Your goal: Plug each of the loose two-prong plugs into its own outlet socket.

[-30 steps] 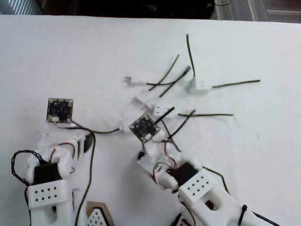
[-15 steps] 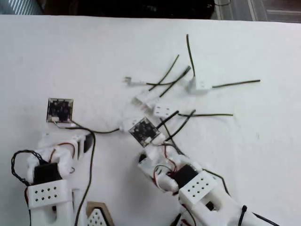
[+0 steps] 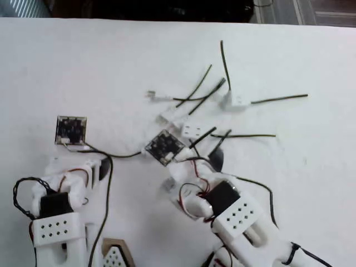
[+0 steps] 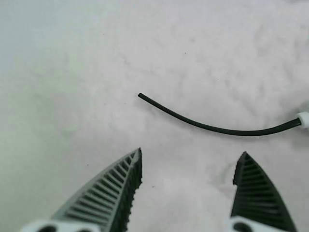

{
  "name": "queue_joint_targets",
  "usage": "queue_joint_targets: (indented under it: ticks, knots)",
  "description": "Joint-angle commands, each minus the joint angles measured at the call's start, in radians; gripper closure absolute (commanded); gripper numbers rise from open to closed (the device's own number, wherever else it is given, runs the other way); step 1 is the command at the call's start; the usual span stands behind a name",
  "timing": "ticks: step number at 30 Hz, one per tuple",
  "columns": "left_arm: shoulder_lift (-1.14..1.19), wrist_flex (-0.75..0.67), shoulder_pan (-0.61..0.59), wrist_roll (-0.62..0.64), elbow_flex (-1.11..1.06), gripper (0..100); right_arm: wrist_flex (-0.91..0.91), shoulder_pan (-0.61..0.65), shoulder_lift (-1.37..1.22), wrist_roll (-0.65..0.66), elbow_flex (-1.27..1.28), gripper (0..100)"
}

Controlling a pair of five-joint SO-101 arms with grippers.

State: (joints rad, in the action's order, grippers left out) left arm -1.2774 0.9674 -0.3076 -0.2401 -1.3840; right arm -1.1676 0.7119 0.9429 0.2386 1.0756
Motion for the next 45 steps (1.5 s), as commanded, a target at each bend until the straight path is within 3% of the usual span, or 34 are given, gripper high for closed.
queue_joint_targets:
  ticks: [1, 9, 14, 21, 30, 39, 45]
  knots:
    - [-0.012, -0.018, -0.008, 0.002, -0.003, 69, -0.036, -0.071, 0.015, 0.121, -0.046, 46.6]
    - [-0.012, -0.018, -0.008, 0.002, -0.003, 69, -0.177, -0.13, 0.013, 0.319, -0.044, 46.6]
    - [-0.012, -0.018, -0.008, 0.002, -0.003, 69, -0.101, -0.124, 0.012, 0.434, -0.017, 46.6]
    - [-0.012, -0.018, -0.008, 0.002, -0.003, 69, 0.111, -0.116, -0.07, 0.44, 0.092, 46.6]
    - [-0.012, -0.018, -0.005, -0.04, -0.003, 69, 0.306, 0.001, -0.349, 0.433, 0.054, 46.6]
    - [-0.012, -0.018, -0.004, -0.043, -0.003, 69, 0.323, 0.002, -0.572, 0.433, -0.08, 46.6]
    - [-0.012, -0.018, -0.004, -0.043, -0.003, 69, 0.318, -0.004, -0.579, 0.434, -0.129, 46.6]
